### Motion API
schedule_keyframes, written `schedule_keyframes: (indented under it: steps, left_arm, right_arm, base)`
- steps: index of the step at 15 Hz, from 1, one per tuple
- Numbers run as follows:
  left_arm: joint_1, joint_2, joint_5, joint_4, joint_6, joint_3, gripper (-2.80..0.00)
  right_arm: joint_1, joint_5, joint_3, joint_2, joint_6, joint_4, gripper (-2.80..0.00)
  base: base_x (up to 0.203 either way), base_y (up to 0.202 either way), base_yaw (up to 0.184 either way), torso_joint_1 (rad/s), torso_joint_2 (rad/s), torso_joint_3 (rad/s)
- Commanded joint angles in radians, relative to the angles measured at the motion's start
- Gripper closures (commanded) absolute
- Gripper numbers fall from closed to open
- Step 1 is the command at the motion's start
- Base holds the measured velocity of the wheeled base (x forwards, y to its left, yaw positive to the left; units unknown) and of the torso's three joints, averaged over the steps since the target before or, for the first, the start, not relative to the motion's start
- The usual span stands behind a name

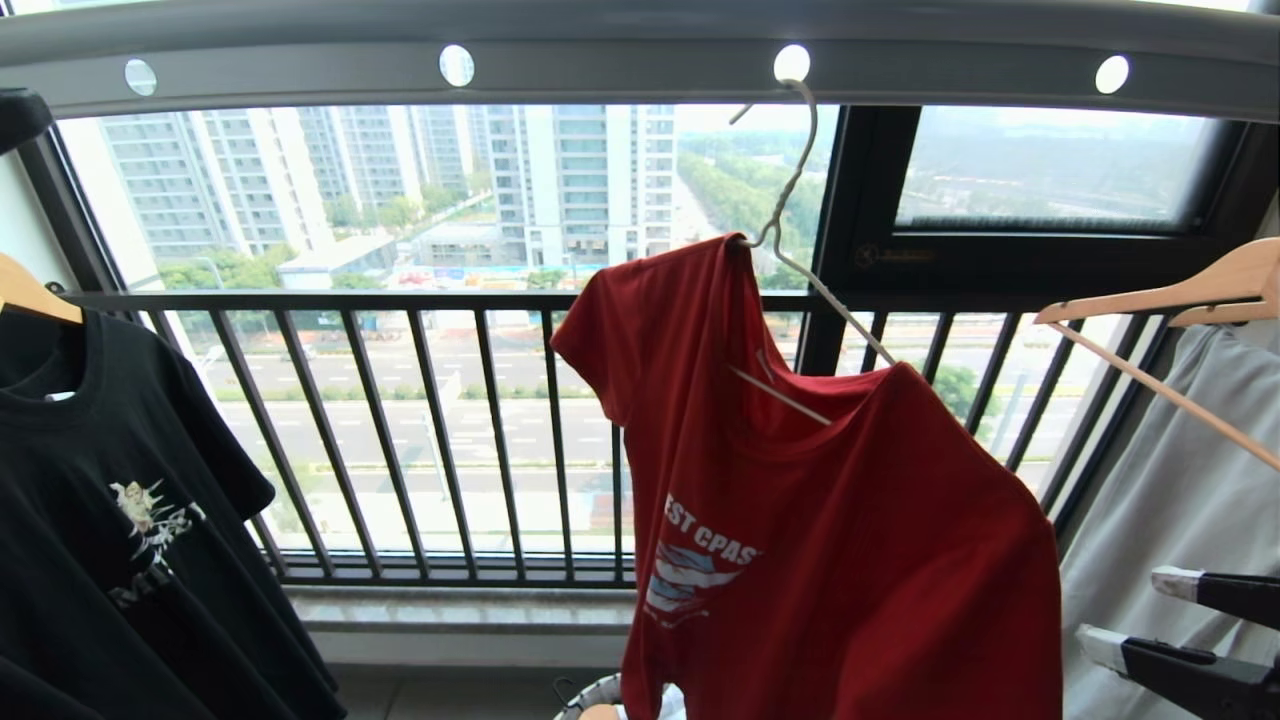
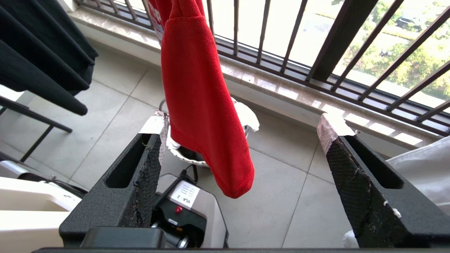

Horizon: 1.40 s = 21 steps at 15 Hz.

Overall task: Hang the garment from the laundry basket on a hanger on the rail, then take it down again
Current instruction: Take the clothes off the clothes rack

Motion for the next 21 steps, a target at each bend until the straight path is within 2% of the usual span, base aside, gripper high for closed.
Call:
schedule_keyframes:
  steps: [1, 2, 3, 5, 7, 13, 14, 15, 18, 21]
  left_arm:
    - [0.001, -0.003, -0.003, 0.004, 0.001, -0.001, 0.00]
    - [0.001, -0.001, -0.006, 0.005, 0.001, -0.002, 0.00]
    - [0.001, 0.002, -0.009, 0.006, 0.001, -0.003, 0.00]
    - [-0.001, 0.005, -0.013, 0.042, 0.001, -0.008, 0.00]
    - [-0.005, 0.008, -0.048, 0.101, -0.003, -0.023, 0.00]
    - [-0.025, 0.035, -0.063, 0.111, -0.004, -0.020, 0.00]
    - [-0.030, 0.040, -0.063, 0.111, -0.006, -0.020, 0.00]
    - [-0.043, 0.047, -0.063, 0.111, -0.008, -0.020, 0.00]
    - [-0.052, 0.061, -0.063, 0.112, -0.008, -0.016, 0.00]
    - [-0.052, 0.067, -0.063, 0.112, -0.008, -0.015, 0.00]
  right_arm:
    - [0.002, 0.000, -0.013, 0.009, 0.000, -0.016, -2.80]
    - [0.002, 0.003, -0.026, 0.009, 0.000, -0.018, -2.50]
    - [0.002, 0.009, -0.045, 0.011, 0.000, -0.014, 0.00]
    - [0.002, 0.020, -0.099, 0.035, 0.000, -0.006, 0.00]
    - [0.003, 0.022, -0.182, 0.078, -0.001, 0.011, 0.00]
    - [0.064, 0.041, -0.431, 0.191, -0.030, 0.117, 0.00]
    - [0.078, 0.038, -0.451, 0.219, -0.040, 0.121, -0.34]
    - [0.096, 0.031, -0.471, 0.250, -0.049, 0.122, -2.80]
    - [0.152, 0.010, -0.559, 0.350, -0.057, 0.125, -2.80]
    - [0.171, 0.003, -0.693, 0.444, -0.092, 0.165, -2.80]
  base:
    - [0.000, 0.000, 0.000, 0.000, 0.00, 0.000]
    - [0.000, 0.000, 0.000, 0.000, 0.00, 0.000]
    - [0.000, 0.000, 0.000, 0.000, 0.00, 0.000]
    - [0.000, 0.000, 0.000, 0.000, 0.00, 0.000]
    - [0.000, 0.000, 0.000, 0.000, 0.00, 0.000]
    - [0.000, 0.000, 0.000, 0.000, 0.00, 0.000]
    - [0.000, 0.000, 0.000, 0.000, 0.00, 0.000]
    - [0.000, 0.000, 0.000, 0.000, 0.00, 0.000]
    - [0.000, 0.000, 0.000, 0.000, 0.00, 0.000]
    - [0.000, 0.000, 0.000, 0.000, 0.00, 0.000]
